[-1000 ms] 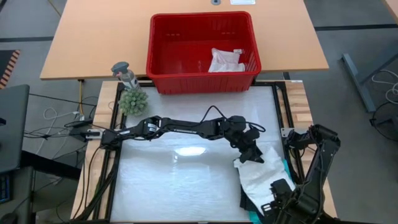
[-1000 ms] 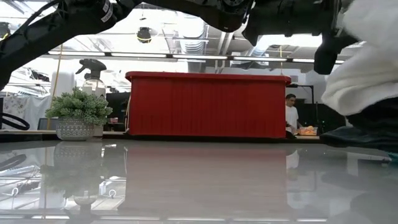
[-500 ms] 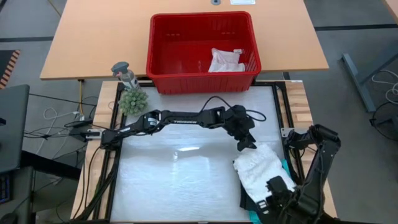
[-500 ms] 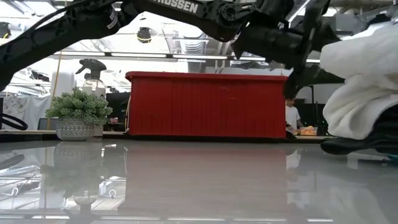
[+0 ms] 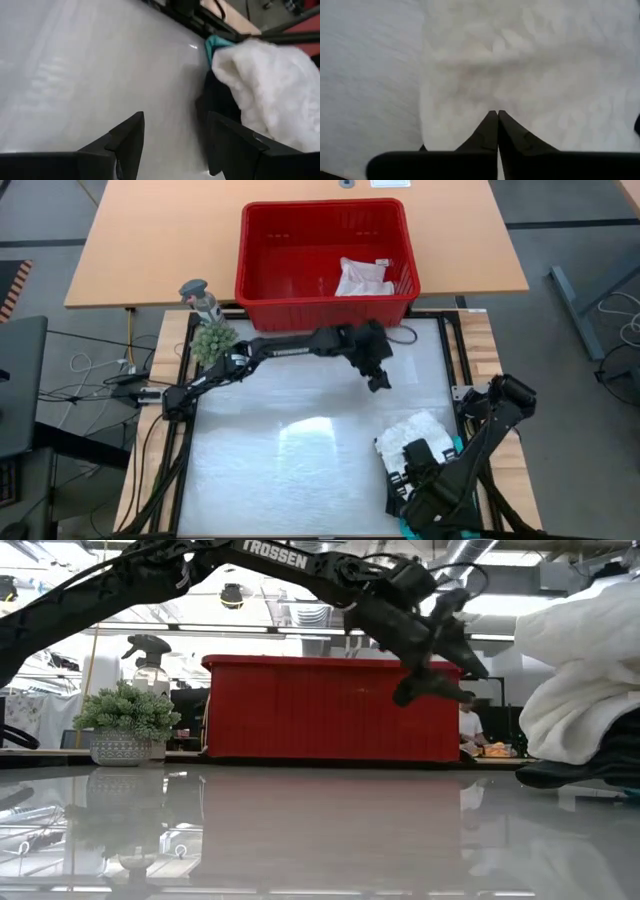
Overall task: Fold Laundry from Bin
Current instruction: Stack the white t-shirt on top of the black shorts
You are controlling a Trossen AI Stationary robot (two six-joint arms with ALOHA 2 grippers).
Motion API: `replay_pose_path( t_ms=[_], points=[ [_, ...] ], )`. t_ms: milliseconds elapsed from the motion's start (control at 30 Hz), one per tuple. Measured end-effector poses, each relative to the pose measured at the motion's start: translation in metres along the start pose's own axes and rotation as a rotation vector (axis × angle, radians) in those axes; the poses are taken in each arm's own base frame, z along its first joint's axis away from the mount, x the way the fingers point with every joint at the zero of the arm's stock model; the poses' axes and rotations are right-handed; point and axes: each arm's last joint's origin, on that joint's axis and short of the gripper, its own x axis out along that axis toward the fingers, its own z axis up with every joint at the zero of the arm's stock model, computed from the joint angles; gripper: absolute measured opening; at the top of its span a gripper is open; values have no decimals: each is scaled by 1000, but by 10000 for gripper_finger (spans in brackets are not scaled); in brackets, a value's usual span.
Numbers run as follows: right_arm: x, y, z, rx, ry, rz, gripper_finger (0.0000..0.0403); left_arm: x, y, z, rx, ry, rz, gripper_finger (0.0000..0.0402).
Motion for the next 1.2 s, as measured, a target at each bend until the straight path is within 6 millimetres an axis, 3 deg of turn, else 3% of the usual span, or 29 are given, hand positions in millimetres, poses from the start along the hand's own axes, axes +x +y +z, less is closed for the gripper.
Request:
replay_pose_path(
  t_ms=[233, 367, 500, 700, 867, 1067, 1200],
  points=[
    [-15, -5, 31, -43, -53, 89, 14, -42, -4, 12, 42, 11, 95, 203],
    [-17, -13, 53, -28, -156, 137, 23, -79, -24, 19, 96, 29, 71, 203],
    [3, -19, 62, -32, -197, 65, 20, -127, -56, 27, 182, 10, -9, 203],
    [39, -27, 45, 37, -225, 4, 23, -220, -114, 33, 344, -139, -25, 203],
    [71, -36, 24, 116, -234, 19, 27, -288, -152, 22, 403, -249, 24, 203],
    [109, -39, 8, 141, -188, 113, 22, -347, -186, -5, 468, -292, 112, 203],
    [106, -36, 8, 150, -181, 130, 44, -374, -194, -23, 465, -287, 210, 203]
  ],
)
